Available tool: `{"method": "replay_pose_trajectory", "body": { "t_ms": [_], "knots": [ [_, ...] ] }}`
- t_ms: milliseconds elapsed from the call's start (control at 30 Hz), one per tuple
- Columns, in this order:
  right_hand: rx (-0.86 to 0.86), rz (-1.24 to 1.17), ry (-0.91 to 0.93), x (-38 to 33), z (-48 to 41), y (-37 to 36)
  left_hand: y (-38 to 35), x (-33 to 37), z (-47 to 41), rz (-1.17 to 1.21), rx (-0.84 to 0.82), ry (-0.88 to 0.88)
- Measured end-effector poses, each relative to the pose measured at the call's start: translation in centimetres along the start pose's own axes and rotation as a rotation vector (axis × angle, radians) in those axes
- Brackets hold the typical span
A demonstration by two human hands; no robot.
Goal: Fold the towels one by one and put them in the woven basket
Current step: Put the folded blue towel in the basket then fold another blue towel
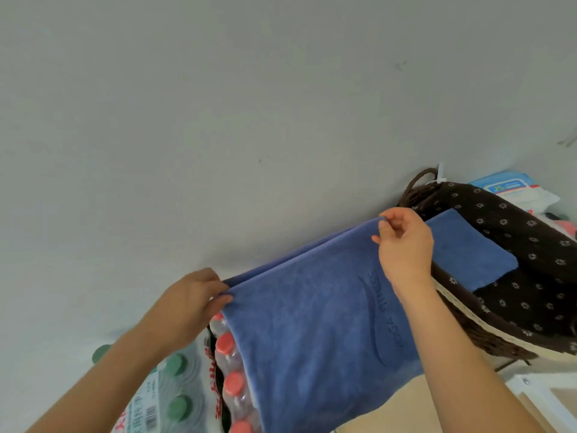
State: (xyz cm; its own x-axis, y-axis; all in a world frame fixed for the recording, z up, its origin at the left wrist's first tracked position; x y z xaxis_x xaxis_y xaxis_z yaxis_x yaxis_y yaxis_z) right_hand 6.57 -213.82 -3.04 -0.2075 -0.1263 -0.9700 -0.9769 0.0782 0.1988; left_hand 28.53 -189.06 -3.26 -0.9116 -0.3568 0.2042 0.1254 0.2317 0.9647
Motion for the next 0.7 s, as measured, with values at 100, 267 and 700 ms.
{"method": "replay_pose_trajectory", "body": {
  "t_ms": [100, 267, 700],
  "knots": [
    [0.065, -0.011, 0.024, -0.5, 0.6, 0.2, 2.3, 0.4, 2.3, 0.068, 0.203, 0.037],
    [0.106, -0.030, 0.072, -2.5, 3.2, 1.6, 5.9, 2.1, 6.2, 0.390, 0.313, 0.377],
    [0.297, 0.127, 0.237, -8.1, 7.3, 14.9, 10.6, 10.4, 12.7, 0.619, 0.002, -0.178]
  ]
}}
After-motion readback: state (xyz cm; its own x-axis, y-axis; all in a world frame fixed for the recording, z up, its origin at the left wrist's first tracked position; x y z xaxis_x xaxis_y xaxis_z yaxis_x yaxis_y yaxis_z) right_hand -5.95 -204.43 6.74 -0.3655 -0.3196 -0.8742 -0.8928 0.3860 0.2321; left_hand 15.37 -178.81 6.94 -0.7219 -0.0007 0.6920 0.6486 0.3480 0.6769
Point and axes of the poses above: each hand's wrist, its own z-axis away from the middle knuckle, its own y-axis out of the back of the hand, x = y × z, the point moved 1 cm from there along -z, towards the middle knuckle, and after that the axes turned 14 degrees about x, right-handed, at the moved point
